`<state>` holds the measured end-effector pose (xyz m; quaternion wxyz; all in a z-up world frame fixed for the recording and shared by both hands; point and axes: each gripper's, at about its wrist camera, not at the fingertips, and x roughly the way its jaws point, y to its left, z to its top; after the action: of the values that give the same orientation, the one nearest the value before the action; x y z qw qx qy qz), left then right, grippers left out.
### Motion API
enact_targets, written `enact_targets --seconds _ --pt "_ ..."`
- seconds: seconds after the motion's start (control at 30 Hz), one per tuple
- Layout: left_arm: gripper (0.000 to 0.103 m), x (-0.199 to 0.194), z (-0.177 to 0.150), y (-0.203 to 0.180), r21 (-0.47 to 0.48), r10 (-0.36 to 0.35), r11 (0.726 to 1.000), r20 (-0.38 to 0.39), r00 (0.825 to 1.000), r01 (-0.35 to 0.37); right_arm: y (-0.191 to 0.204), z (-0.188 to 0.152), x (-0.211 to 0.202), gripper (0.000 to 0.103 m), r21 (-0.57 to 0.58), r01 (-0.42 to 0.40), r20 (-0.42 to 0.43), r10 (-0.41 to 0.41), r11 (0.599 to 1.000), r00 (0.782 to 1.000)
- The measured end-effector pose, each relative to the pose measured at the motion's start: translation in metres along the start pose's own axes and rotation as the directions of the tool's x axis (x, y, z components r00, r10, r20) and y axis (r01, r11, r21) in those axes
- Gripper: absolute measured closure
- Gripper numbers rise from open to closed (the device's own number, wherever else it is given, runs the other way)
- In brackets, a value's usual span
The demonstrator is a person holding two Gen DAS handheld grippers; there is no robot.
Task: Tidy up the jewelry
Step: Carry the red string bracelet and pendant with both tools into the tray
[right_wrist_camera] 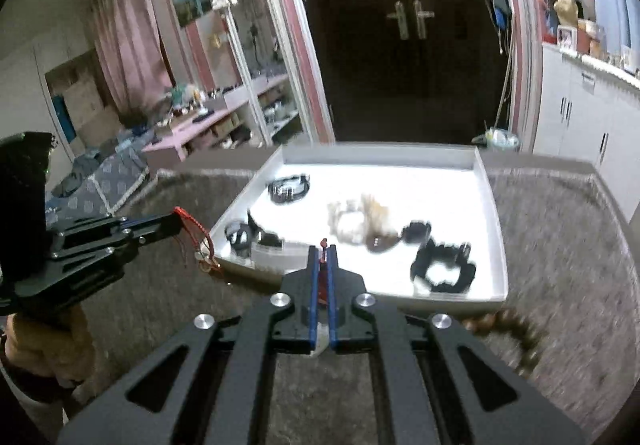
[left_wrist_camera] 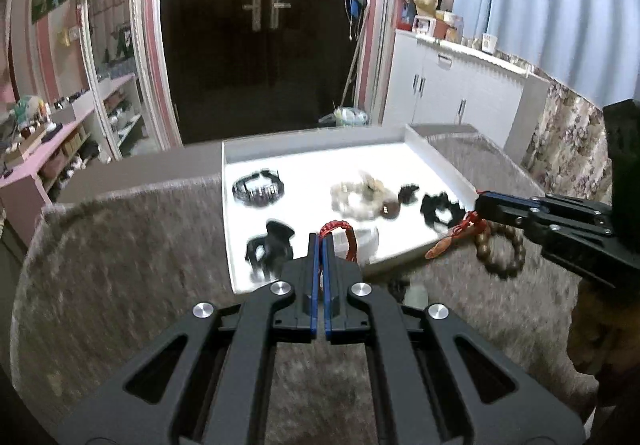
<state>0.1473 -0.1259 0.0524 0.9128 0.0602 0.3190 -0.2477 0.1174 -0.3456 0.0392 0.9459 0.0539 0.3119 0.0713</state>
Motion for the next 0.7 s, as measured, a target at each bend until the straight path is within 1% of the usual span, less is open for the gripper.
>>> enact_targets --seconds 0.13,0.27,0.43,0.53,0.7 --pt "0.103 0.001 0.021 0.006 -0.011 0.008 1.000 0.024 1.000 -0.007 -0.002 0.022 0.000 0.100 0.001 0.000 0.032 0.000 1.000 0.999" --pt "0.103 0.011 0.037 0.008 -0.018 0.008 1.000 0.029 1.000 -0.007 -0.007 0.032 0.006 0.100 0.018 -0.003 0.044 0.002 1.000 0.999" --pt "0.103 0.030 0.041 0.009 -0.023 0.026 0.999 0.020 0.999 -0.026 -0.013 0.032 0.024 0.100 0.033 -0.010 0.040 0.009 0.999 0.999" --pt "0.103 0.043 0.040 0.009 -0.029 0.042 0.999 0.012 0.999 -0.042 -0.015 0.030 0.035 0.100 0.031 -0.011 0.024 0.010 0.999 1.000" --pt "0.103 0.061 0.037 0.012 -0.048 0.048 0.998 -0.004 0.999 -0.048 -0.019 0.027 0.053 0.100 0.015 0.008 -0.001 -0.008 1.000 1.000"
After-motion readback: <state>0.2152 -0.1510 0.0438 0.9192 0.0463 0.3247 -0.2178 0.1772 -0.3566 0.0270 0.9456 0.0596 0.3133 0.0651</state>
